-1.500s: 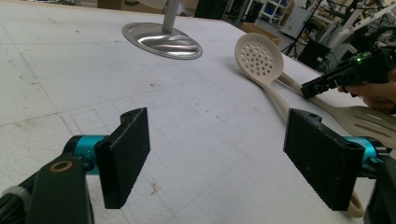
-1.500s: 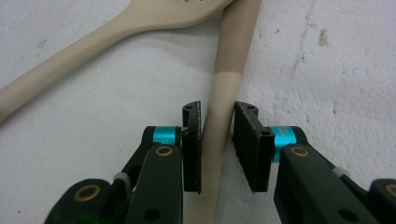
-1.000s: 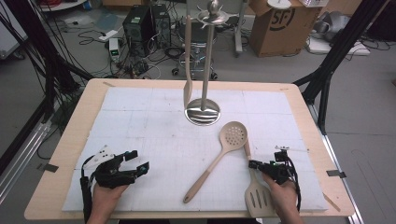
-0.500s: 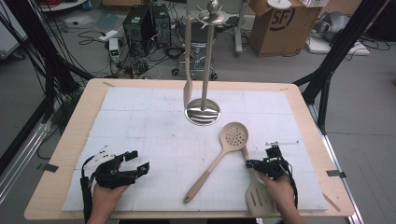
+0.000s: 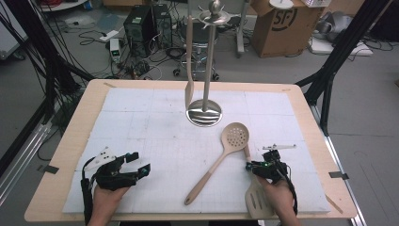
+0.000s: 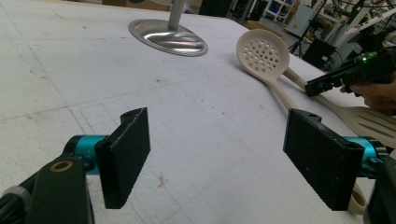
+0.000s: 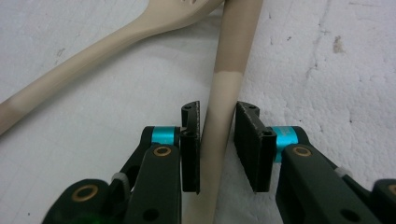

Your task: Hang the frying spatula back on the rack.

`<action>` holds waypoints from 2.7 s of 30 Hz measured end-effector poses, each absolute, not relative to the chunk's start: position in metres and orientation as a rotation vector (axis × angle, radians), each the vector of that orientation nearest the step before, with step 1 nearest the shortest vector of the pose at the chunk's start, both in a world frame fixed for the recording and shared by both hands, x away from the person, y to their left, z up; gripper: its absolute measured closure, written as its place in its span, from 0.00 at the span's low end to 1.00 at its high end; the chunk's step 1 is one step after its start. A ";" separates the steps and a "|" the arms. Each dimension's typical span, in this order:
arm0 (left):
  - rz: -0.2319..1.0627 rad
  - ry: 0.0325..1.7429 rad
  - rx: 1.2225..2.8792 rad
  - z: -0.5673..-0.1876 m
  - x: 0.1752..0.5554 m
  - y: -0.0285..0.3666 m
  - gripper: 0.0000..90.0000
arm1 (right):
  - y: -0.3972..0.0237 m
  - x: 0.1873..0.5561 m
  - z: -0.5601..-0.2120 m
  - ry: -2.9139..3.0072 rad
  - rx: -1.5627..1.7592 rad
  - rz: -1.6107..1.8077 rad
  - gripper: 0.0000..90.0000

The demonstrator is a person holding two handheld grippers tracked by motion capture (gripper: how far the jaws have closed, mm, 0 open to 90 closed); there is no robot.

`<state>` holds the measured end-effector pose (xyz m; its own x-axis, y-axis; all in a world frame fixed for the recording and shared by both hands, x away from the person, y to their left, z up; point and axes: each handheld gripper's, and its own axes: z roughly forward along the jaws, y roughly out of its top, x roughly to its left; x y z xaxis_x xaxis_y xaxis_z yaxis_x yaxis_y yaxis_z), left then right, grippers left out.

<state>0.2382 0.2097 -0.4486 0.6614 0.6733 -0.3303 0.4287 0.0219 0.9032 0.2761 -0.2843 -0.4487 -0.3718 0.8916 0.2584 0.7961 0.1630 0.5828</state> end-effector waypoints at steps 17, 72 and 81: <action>0.245 0.942 1.607 -0.450 0.238 0.214 0.26 | -0.346 0.268 -0.432 1.937 1.841 1.469 0.88; 0.282 0.989 1.564 -0.449 0.222 0.239 0.27 | -0.213 0.346 -0.285 1.926 1.009 2.052 0.87; 0.279 0.985 1.558 -0.449 0.221 0.239 0.27 | -0.187 0.353 -0.277 1.963 0.982 2.012 0.87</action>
